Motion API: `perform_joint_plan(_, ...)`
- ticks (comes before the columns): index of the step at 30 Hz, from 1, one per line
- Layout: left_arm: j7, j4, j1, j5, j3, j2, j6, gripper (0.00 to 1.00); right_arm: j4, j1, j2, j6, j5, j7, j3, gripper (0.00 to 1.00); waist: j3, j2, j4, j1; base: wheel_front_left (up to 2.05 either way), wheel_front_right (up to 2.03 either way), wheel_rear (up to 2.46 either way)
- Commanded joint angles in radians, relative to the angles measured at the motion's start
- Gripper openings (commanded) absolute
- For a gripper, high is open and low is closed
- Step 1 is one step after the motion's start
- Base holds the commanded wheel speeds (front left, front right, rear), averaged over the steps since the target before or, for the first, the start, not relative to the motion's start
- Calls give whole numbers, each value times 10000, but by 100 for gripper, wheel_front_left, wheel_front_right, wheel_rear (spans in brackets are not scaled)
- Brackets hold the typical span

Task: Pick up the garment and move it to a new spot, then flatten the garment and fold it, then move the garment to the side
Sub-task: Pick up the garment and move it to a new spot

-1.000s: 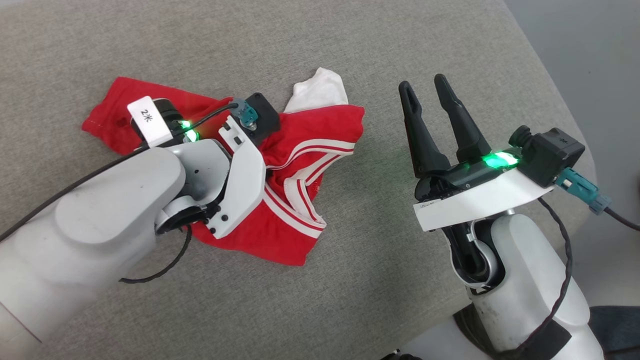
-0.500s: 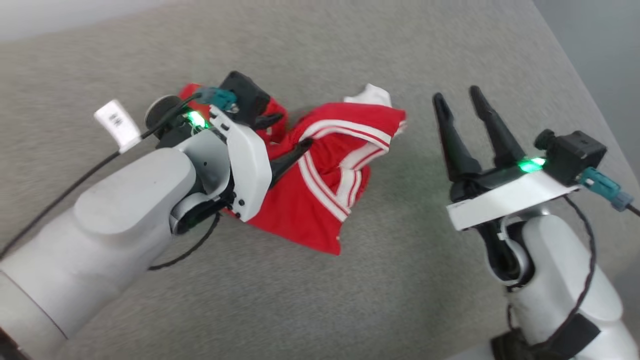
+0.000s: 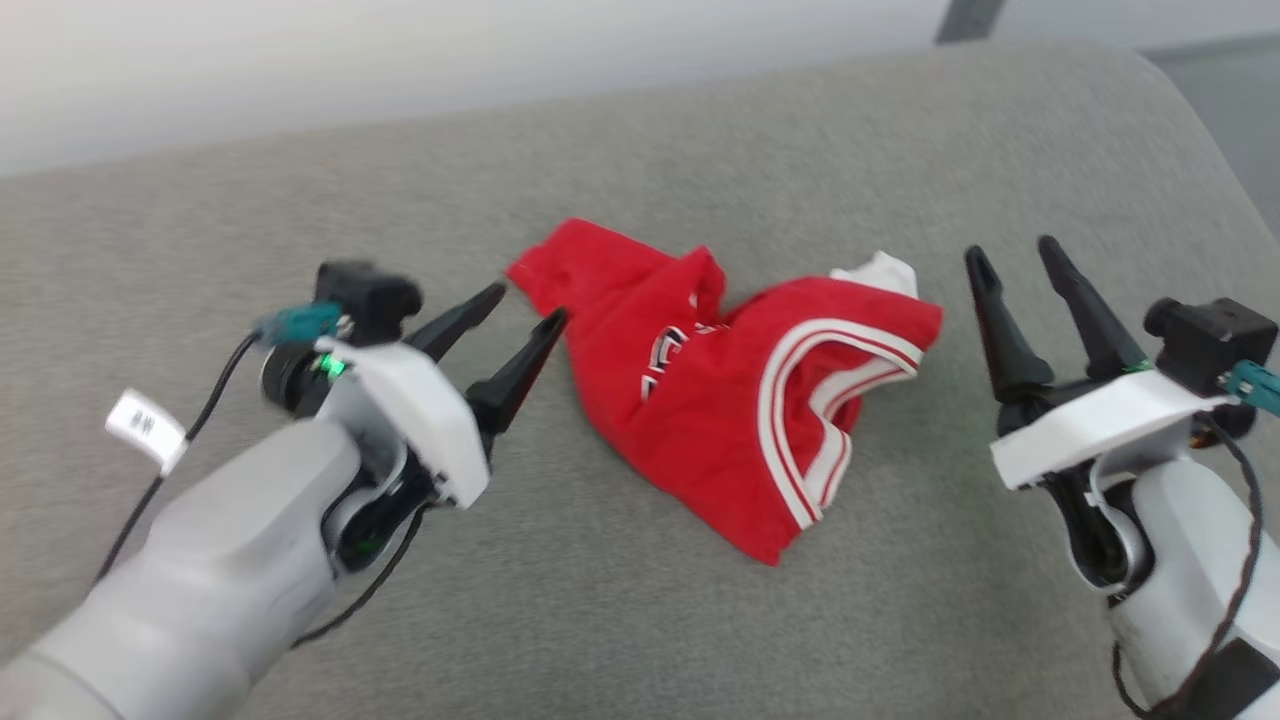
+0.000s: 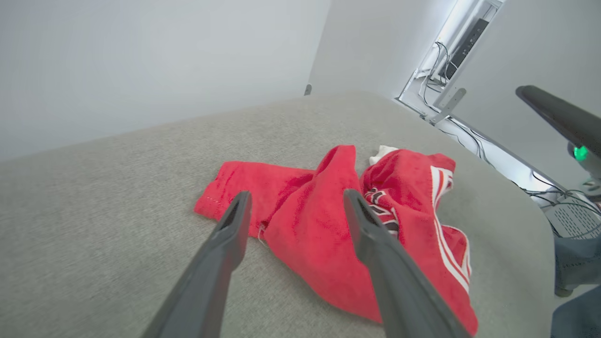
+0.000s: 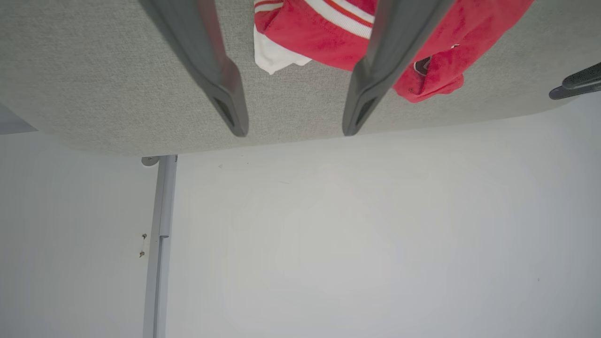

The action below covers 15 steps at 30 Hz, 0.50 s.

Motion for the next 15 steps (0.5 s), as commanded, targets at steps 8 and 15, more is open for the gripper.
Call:
perform_joint_plan(8,-154,392,2198,912,2796,18,161,100,329,606,-457,-3,101,-46,-335,100,-929,0,891,0,0,0,0)
perform_joint_plan(15,-159,-245,4918,2884,6280,-441,469,100,274,1409,-611,-3,11,-46,-1005,100,-1315,0,1201,0,0,0,0)
